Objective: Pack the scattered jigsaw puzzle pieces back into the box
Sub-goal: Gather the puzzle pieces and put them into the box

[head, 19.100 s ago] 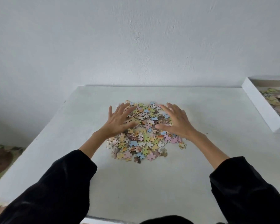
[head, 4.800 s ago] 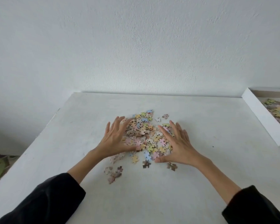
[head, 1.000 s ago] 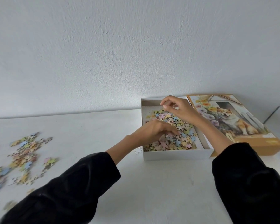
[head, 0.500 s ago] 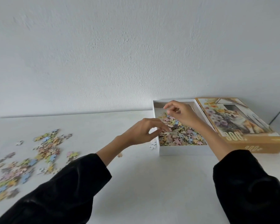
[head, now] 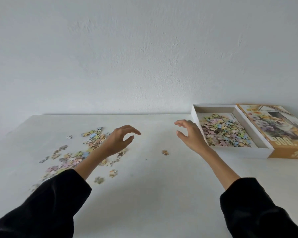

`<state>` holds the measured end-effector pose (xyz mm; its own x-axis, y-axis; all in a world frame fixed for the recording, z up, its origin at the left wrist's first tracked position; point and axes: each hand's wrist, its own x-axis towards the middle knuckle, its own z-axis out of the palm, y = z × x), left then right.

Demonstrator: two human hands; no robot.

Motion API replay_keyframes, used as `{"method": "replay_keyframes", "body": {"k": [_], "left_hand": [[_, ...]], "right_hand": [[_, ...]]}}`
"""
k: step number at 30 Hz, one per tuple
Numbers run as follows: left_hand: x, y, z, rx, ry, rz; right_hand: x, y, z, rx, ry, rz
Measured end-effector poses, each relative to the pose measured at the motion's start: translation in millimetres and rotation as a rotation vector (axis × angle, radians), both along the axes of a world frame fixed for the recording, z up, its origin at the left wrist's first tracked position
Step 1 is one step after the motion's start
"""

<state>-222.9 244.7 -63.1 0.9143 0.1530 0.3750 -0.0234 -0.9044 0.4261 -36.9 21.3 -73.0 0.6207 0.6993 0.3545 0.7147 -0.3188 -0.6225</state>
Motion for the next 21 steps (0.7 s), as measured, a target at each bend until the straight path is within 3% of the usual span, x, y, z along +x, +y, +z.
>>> {"method": "replay_keyframes", "body": {"k": [5,10,21], "left_hand": [[-53.5,52.3,-29.9,0.085,0.037,0.166],[-68.9,69.9,-47.0,0.067,0.248,0.311],[-68.9,76.7,-58.9,0.105,0.369,0.286]], "right_hand": [[-24.9,9.2,-24.5,-0.08,-0.095,-0.218],[-39.4,7.7,-42.6,-0.258,-0.1,-0.42],[-50.7,8.1,-45.5,-0.362,-0.017,-0.556]]}}
